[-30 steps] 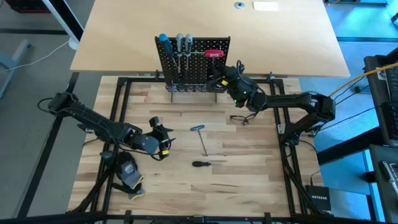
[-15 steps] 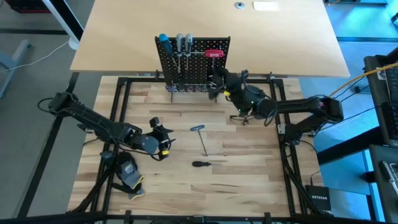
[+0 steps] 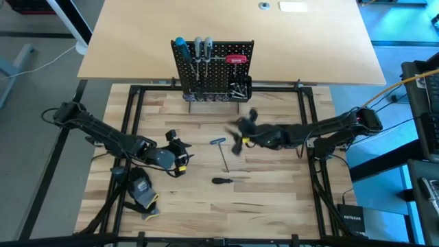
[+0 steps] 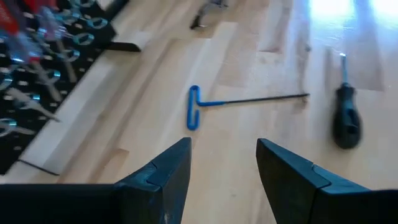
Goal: Hang tools onto peg board
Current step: Hang the black screwdriver on the peg board
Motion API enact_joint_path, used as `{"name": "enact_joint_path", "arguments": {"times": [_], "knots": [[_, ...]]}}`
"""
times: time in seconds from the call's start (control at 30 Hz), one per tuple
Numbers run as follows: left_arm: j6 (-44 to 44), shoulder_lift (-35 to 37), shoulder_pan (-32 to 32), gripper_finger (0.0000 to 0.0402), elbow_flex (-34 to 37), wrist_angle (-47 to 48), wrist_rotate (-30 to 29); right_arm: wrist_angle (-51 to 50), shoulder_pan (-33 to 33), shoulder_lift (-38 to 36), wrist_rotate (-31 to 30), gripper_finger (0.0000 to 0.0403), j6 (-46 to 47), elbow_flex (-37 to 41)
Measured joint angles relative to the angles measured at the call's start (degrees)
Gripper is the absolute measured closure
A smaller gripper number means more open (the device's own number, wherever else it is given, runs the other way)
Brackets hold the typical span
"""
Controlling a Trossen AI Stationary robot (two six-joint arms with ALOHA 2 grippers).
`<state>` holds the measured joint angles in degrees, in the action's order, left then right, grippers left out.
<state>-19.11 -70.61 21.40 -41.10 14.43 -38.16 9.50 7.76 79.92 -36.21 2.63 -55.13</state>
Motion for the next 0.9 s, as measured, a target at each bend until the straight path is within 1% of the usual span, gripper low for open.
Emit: {"name": "enact_joint_path", "arguments": {"times": [0.07, 0.13, 0.17, 0.23, 0.33, 0.43, 0.5, 0.6, 0.7, 0.8, 0.9], "knots": [[0.0, 0.0, -0.1, 0.0231, 0.0, -0.1, 2.5, -6.0, 0.8, 0.2, 9.6, 0.0267, 5.1, 0.0], [0.0, 0.0, -0.1, 0.0231, 0.0, -0.1, 4.4, -10.4, 1.5, 1.0, 19.7, 0.0267, 5.9, 0.0], [0.1, 0.0, -0.1, 0.0231, 0.0, -0.1, 5.2, -11.9, 2.2, 1.7, 23.6, 0.0267, 5.6, 0.4], [0.6, 0.0, -0.1, 0.0231, 0.0, -0.5, 7.2, -12.1, 3.7, 3.4, 28.5, 0.0267, 5.3, 1.6], [2.1, 0.0, -0.1, 0.0231, 0.0, -2.2, 10.7, -10.6, 5.6, 6.5, 30.3, 0.0267, 5.3, 3.3], [3.4, 0.0, -0.1, 0.0231, 0.0, -3.7, 12.3, -8.5, 7.2, 10.5, 31.1, 0.0267, 5.9, 4.3], [4.5, 0.0, -0.1, 0.0231, 0.0, -4.1, 12.5, -7.8, 7.9, 13.3, 32.9, 0.0267, 6.1, 4.3], [4.5, 0.0, -0.1, 0.0231, 0.0, -4.4, 12.5, -6.3, 8.2, 16.9, 36.9, 0.0267, 8.7, 4.3], [4.5, 0.0, -0.1, 0.0231, 0.0, -4.5, 12.5, -6.7, 8.0, 20.1, 38.1, 0.0267, 8.9, 4.3], [4.3, 0.0, -0.1, 0.0231, 0.0, -4.4, 12.5, -6.7, 7.9, 21.5, 40.4, 0.0267, 8.6, 4.3], [4.3, 0.0, -0.1, 0.0231, 0.0, -4.4, 12.5, -8.0, 8.1, 21.5, 40.8, 0.0267, 8.6, 4.2]]}}
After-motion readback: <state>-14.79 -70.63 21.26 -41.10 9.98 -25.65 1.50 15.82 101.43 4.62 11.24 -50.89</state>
